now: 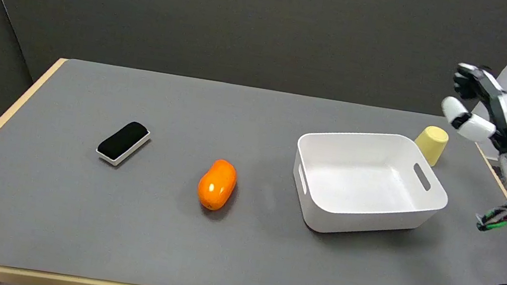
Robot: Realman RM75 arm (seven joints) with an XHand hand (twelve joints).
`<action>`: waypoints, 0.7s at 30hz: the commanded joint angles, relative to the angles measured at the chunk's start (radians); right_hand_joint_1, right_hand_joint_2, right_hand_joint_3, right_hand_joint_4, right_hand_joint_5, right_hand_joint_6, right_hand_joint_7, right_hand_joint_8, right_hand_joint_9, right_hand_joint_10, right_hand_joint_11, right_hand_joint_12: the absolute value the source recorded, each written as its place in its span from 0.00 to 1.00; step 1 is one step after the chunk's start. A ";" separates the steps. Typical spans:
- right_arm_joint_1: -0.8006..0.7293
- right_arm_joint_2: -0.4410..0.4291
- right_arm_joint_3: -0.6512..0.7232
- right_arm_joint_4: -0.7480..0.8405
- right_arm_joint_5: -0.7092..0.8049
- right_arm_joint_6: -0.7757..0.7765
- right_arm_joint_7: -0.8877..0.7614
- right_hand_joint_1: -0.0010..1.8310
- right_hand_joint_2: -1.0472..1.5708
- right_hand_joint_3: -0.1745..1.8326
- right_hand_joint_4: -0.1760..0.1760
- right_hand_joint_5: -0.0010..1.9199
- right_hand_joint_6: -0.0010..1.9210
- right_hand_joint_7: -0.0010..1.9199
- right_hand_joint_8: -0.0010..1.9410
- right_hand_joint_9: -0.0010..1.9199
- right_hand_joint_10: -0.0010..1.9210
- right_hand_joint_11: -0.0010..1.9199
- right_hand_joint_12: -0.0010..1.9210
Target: Pick up mango.
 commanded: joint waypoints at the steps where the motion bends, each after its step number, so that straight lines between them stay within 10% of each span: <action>1: -0.049 0.055 0.091 0.771 -0.426 -0.320 -0.331 0.36 0.65 0.54 0.57 0.13 0.24 0.20 0.20 0.14 0.42 0.07 0.67; 21: 0.351 0.002 -0.535 1.249 -0.964 -1.007 -0.341 0.40 0.61 0.53 0.57 0.00 0.00 0.00 0.00 0.00 0.02 0.00 0.41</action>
